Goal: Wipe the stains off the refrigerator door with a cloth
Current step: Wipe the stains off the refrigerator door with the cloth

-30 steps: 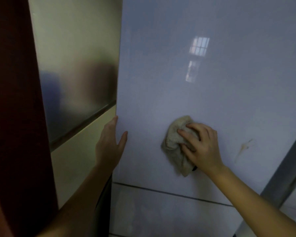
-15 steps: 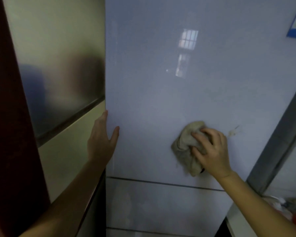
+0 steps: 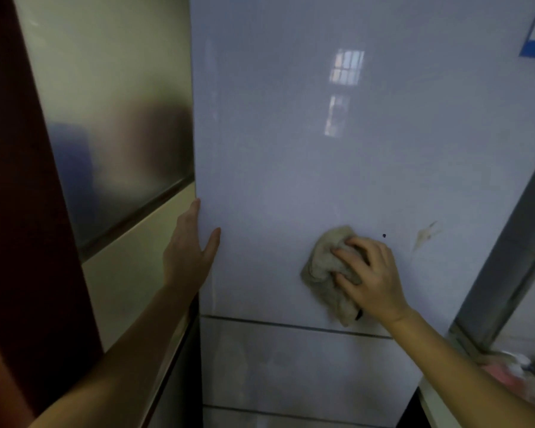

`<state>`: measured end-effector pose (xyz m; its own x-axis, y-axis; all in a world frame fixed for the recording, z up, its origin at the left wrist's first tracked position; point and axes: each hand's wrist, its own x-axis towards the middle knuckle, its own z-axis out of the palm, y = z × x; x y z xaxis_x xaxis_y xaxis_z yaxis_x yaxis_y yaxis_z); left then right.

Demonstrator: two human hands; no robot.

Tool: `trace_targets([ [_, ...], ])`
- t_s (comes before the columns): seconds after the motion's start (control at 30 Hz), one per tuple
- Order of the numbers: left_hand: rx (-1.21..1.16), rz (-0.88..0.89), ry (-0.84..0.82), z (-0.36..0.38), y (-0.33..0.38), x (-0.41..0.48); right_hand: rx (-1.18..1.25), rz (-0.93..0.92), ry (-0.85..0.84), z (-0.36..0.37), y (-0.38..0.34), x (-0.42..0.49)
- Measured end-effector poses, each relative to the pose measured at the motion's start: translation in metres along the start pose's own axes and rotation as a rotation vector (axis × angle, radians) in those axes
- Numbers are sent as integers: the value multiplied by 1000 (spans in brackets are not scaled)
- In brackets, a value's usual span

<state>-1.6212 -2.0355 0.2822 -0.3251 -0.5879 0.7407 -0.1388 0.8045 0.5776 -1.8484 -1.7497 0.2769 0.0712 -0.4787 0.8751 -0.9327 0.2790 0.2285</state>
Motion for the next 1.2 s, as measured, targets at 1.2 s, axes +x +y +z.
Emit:
trace_targets([
  [1.2, -139, -208, -15, 10, -15, -37, 33, 114, -7, 9, -19, -16],
])
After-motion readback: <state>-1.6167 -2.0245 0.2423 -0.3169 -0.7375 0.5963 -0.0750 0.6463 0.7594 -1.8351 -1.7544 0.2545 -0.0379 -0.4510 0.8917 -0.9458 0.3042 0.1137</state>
